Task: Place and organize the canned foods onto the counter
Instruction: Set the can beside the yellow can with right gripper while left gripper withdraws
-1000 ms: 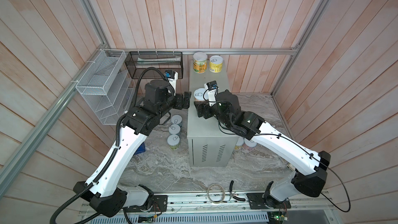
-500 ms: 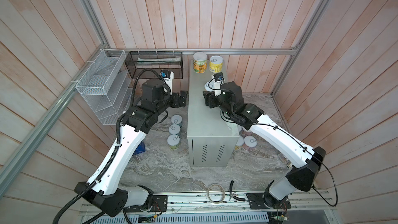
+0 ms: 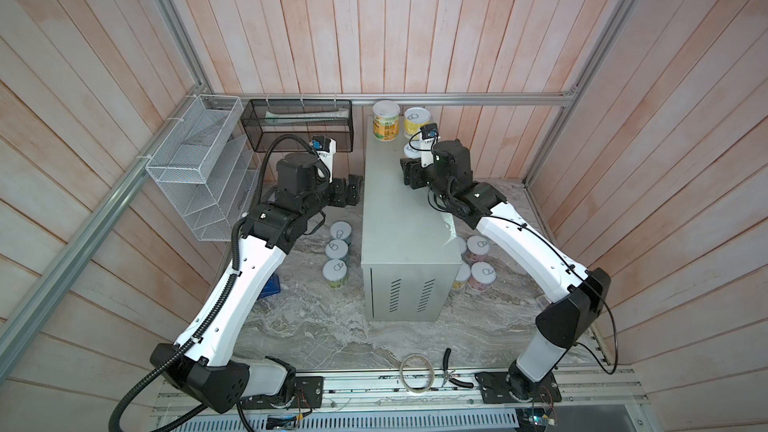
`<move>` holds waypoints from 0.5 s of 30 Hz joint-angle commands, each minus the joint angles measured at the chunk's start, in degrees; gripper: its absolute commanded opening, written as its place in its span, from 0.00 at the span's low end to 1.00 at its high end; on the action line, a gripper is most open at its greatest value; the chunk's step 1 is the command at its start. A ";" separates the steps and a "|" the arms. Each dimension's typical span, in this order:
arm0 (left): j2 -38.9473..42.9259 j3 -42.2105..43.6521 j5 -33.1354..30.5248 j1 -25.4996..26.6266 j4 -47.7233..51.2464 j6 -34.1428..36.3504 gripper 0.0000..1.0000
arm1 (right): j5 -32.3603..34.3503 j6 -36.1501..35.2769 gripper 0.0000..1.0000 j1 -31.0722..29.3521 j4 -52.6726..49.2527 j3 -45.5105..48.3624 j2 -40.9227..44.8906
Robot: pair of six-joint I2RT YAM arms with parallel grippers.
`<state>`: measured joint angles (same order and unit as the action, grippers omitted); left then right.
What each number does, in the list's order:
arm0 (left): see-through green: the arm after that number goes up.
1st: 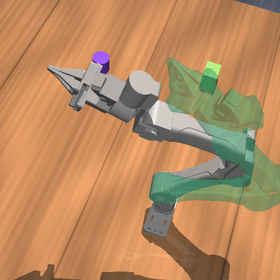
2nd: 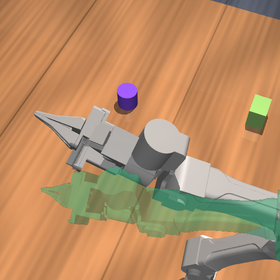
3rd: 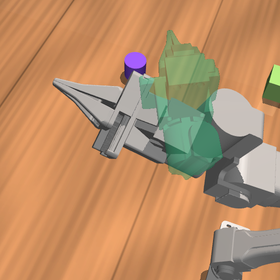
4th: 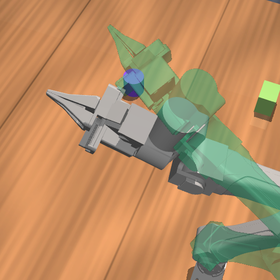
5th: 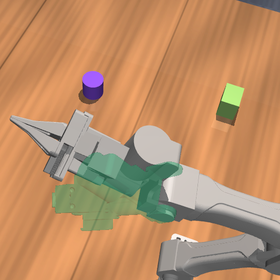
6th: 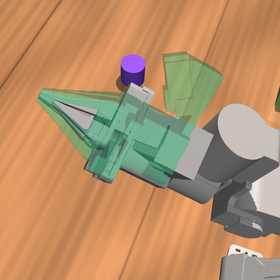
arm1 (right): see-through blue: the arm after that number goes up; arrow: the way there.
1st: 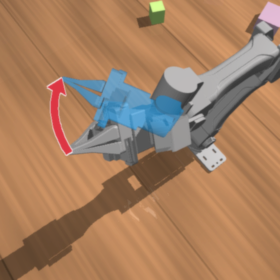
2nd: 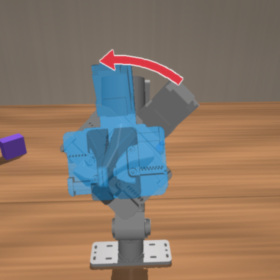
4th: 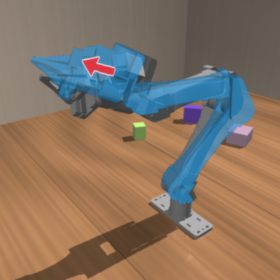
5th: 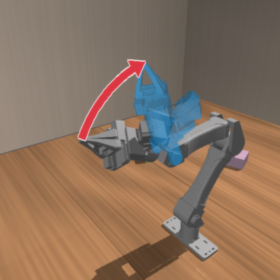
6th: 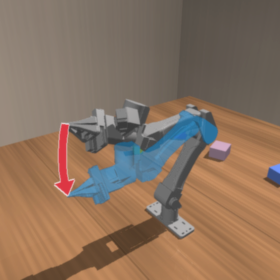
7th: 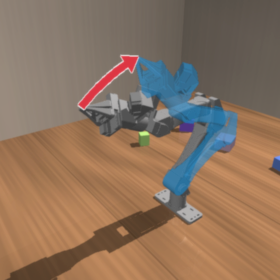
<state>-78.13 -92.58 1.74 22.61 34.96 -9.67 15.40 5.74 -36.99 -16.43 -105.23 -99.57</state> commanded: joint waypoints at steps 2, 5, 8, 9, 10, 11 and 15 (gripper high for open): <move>-0.31 1.86 1.68 -0.95 -2.00 -0.44 0.97 | -2.16 0.11 0.68 2.05 3.74 -3.95 -2.50; -0.28 2.38 2.03 -1.64 -2.18 -0.60 0.97 | -2.95 0.32 0.67 2.97 4.12 -5.64 -4.60; -0.44 2.56 2.46 -1.95 -2.48 -0.54 0.97 | -3.07 0.17 0.67 3.76 3.82 -8.39 -6.99; -0.47 2.63 2.52 -2.06 -2.63 -0.62 0.97 | -3.56 0.28 0.67 4.00 3.64 -9.36 -7.85; -0.53 2.66 2.57 -2.11 -2.68 -0.60 0.97 | -3.76 0.34 0.67 4.16 3.41 -10.10 -8.44; -0.31 2.74 2.57 -2.17 -2.79 -0.54 0.97 | -4.05 0.23 0.66 4.21 3.25 -10.82 -9.13; -0.27 2.89 2.61 -2.47 -2.88 -0.58 0.97 | -3.34 -0.09 0.66 4.26 3.04 -12.28 -10.62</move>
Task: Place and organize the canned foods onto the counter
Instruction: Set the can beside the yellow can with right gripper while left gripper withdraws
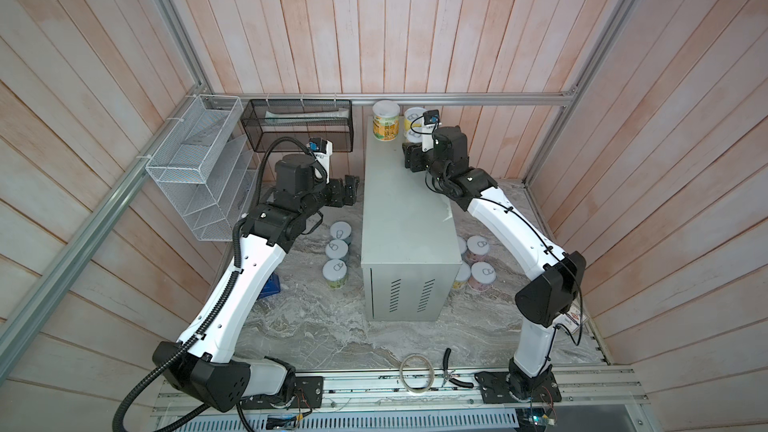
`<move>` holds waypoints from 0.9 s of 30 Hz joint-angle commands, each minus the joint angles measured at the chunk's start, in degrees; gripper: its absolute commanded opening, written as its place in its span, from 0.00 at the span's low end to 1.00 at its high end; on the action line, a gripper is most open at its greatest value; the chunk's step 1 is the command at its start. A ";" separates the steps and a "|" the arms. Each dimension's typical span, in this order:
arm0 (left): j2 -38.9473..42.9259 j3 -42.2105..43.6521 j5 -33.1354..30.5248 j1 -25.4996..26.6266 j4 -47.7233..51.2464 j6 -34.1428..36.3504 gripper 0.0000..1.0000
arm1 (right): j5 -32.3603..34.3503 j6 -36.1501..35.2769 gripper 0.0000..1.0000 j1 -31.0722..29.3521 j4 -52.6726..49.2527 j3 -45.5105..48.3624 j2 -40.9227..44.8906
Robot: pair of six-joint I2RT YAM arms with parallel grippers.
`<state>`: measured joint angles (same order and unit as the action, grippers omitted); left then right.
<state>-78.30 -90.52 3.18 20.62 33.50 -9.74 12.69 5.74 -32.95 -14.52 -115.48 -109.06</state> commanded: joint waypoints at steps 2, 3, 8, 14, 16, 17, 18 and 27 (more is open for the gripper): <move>0.04 1.17 1.21 -0.54 -1.76 -0.47 0.97 | -0.64 -0.20 0.66 0.34 1.42 -1.86 -1.40; 0.06 1.35 1.21 -0.58 -1.85 -0.46 0.97 | -0.52 -0.13 0.67 0.37 1.40 -1.85 -1.63; -0.18 2.15 1.72 -0.88 -2.53 -0.65 0.97 | 0.44 0.16 0.68 0.73 1.75 -1.66 -2.54; -0.26 2.88 1.92 -0.93 -3.16 -0.88 0.97 | 0.91 -0.22 0.68 1.29 2.18 -2.12 -3.94; -0.18 3.20 1.83 -1.02 -3.38 -0.85 0.97 | 0.78 -0.18 0.69 1.39 2.21 -2.07 -4.23; -0.14 3.32 1.82 -1.02 -3.57 -0.91 0.97 | 0.84 -0.16 0.69 1.41 2.32 -2.03 -4.32; -0.18 3.46 1.83 -1.01 -3.71 -0.92 0.97 | 0.85 -0.20 0.69 1.44 2.44 -1.98 -4.45; -1.19 3.75 2.18 -0.98 -4.14 -1.32 0.97 | 0.52 -0.46 0.71 1.54 3.19 -1.76 -5.19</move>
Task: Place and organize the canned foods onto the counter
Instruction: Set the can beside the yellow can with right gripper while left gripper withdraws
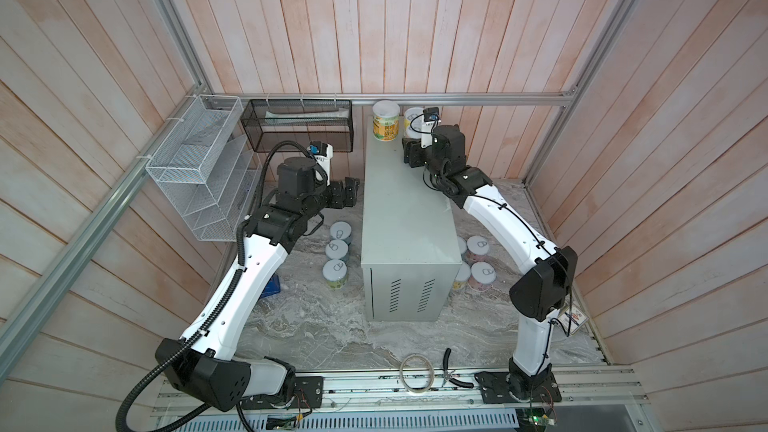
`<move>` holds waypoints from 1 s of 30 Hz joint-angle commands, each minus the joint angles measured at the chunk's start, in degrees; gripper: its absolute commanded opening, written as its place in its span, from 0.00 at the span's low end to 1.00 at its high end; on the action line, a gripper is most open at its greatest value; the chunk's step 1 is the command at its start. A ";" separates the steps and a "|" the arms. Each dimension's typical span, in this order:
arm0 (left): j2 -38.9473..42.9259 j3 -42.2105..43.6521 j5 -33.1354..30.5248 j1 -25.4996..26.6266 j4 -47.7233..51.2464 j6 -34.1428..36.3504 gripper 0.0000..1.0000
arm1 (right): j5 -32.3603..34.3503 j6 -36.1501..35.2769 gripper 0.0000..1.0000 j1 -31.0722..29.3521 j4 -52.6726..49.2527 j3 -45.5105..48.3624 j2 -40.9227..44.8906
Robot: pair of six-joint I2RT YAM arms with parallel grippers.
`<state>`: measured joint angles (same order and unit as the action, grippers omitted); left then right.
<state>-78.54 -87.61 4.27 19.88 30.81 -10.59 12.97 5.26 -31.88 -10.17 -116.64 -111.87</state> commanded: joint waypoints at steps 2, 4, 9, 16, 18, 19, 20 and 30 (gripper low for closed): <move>-1.07 0.97 1.26 -0.26 -1.53 -0.48 0.97 | 0.06 0.11 0.71 0.42 -1.11 -0.45 -2.56; -1.05 1.33 1.26 -0.29 -1.80 -0.59 0.97 | 0.08 0.28 0.72 0.44 -0.87 0.00 -2.69; -1.25 1.75 1.10 -0.28 -2.06 -0.59 0.97 | 0.51 1.12 0.76 0.48 -0.73 1.27 -2.57; -1.26 1.78 0.25 -0.45 -2.41 -0.96 0.97 | -2.72 0.61 0.94 0.46 -5.55 -1.40 -0.90; -1.01 2.25 -0.31 -0.39 -2.58 -1.25 0.98 | -4.29 1.11 0.98 0.44 -7.44 -1.83 -0.10; -0.69 2.64 -0.45 -0.38 -2.83 -1.53 0.99 | -4.32 1.29 0.98 0.26 -7.43 -0.91 0.81; -0.42 3.24 -0.58 -0.41 -3.10 -1.71 0.99 | -4.35 1.38 0.98 0.08 -7.32 0.15 1.80; 3.17 7.51 -5.57 -0.41 -3.46 -2.56 1.00 | -4.35 2.41 0.98 -1.60 -7.97 12.28 18.40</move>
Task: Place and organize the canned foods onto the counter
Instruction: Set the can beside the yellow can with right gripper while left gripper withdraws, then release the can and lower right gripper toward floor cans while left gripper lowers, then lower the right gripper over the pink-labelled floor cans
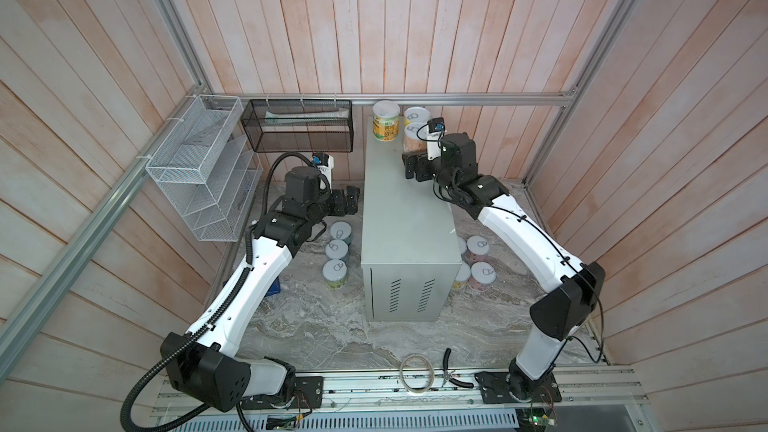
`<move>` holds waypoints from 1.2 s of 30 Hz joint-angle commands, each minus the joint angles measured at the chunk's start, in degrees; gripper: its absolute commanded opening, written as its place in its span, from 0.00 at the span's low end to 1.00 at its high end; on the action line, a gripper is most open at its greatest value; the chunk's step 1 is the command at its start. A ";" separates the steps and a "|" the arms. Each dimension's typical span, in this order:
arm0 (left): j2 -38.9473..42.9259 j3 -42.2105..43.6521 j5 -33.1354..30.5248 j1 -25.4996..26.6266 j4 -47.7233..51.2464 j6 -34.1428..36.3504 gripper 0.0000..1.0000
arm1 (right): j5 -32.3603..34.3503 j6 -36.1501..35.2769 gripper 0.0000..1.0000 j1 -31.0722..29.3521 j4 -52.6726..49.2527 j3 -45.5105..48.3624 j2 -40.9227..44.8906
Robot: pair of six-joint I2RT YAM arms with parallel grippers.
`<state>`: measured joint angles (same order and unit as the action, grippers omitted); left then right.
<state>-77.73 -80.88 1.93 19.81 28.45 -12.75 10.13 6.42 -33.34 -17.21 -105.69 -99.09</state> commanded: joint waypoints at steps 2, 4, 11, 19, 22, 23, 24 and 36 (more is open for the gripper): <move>2.88 1.82 -5.12 -0.41 -1.27 -0.47 1.00 | -3.18 2.07 0.98 -0.14 -2.63 2.97 9.55; 3.84 3.28 -5.58 -0.46 -2.15 -0.34 1.00 | -2.61 3.21 0.98 -0.09 -4.72 4.41 13.85; 7.40 9.60 -5.53 -0.74 0.61 -4.44 1.00 | 7.64 9.54 0.94 4.83 -13.11 14.47 31.61; 15.38 22.45 -4.03 -0.74 0.75 -6.67 1.00 | 7.64 17.59 0.92 12.36 -21.53 30.29 41.21; 16.19 24.68 -3.70 -0.74 0.72 -7.09 1.00 | 2.80 20.14 0.93 15.40 -19.86 39.47 42.61; 16.05 24.97 -3.40 -0.74 0.83 -7.33 1.00 | 1.46 20.77 0.94 15.83 -18.90 42.62 43.00; 15.99 25.20 -3.18 -0.74 1.08 -7.46 1.00 | 0.86 21.27 0.94 16.10 -18.13 45.00 43.19; 16.56 29.55 -1.14 -0.74 -1.94 -9.41 1.00 | -8.01 24.51 0.97 27.23 -10.39 66.47 43.05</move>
<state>-62.13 -52.38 -0.16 19.27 28.62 -21.37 6.13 29.50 -7.86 -31.18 -40.86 -56.62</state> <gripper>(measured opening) 0.999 0.974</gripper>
